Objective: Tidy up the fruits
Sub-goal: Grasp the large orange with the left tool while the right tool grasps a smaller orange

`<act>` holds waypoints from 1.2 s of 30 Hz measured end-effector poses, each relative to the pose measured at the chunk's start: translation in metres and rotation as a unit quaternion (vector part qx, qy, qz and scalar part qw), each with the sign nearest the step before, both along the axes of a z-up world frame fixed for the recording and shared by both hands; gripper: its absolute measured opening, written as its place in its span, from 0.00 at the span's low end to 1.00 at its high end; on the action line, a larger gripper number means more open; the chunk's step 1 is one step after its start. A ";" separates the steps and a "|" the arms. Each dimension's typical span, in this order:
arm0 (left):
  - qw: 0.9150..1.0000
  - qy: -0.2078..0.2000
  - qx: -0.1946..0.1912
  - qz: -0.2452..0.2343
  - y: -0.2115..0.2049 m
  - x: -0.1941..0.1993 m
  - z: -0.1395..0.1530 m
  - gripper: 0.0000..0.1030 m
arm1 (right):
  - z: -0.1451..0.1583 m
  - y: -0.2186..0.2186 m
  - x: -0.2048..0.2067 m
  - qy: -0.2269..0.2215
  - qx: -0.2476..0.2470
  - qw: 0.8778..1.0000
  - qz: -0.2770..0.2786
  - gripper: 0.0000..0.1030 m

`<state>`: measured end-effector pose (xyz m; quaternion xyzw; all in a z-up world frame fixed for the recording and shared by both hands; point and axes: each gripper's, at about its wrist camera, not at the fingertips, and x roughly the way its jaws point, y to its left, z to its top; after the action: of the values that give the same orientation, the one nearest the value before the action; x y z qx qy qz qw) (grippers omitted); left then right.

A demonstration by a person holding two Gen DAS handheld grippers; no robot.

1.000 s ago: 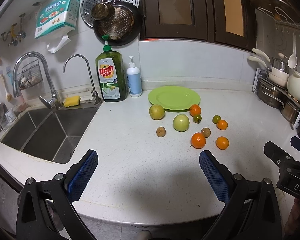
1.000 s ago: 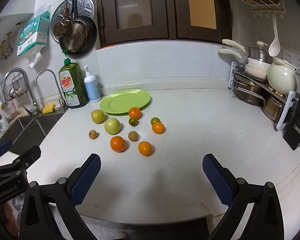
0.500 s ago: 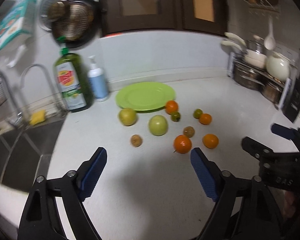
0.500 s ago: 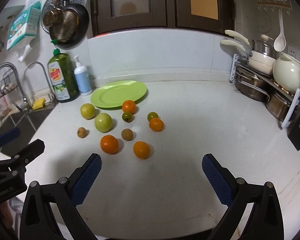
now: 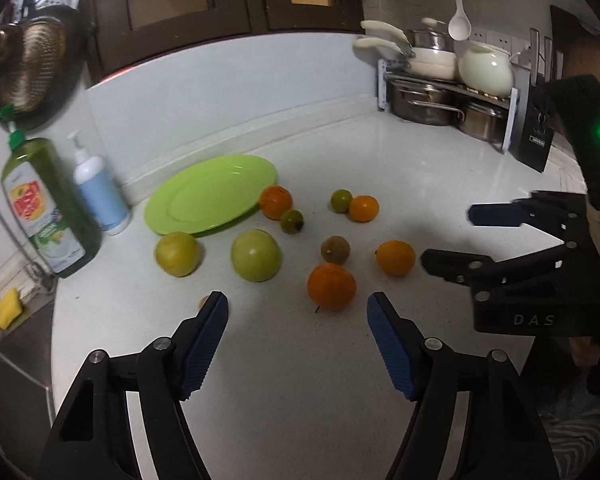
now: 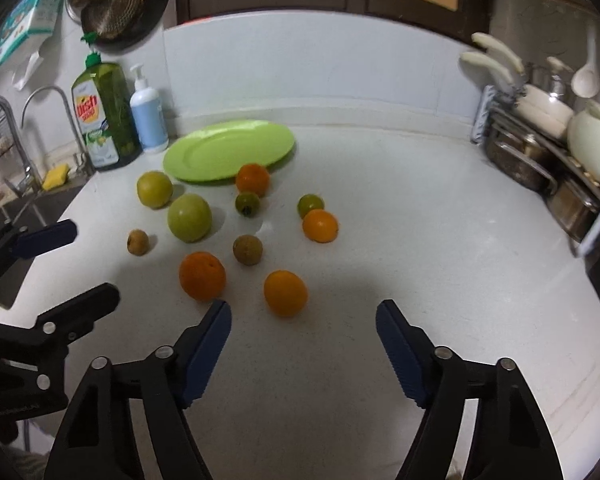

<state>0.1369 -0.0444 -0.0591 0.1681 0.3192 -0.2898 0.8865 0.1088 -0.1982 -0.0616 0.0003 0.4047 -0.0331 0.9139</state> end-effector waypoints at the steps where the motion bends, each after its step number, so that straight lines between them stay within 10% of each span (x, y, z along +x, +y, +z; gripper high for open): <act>1: 1.000 0.002 0.006 0.000 -0.004 0.002 -0.003 0.66 | -0.003 -0.001 0.005 0.005 0.002 1.000 0.011 0.69; 36: 0.996 0.077 0.032 -0.036 -0.051 0.047 -0.052 0.40 | -0.044 -0.019 0.061 0.079 0.052 0.990 0.109 0.40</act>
<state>0.1837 -0.0956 -0.1111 0.1849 0.3890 -0.3232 0.8426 0.1700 -0.2175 -0.1056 0.0013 0.4742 0.0880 0.8760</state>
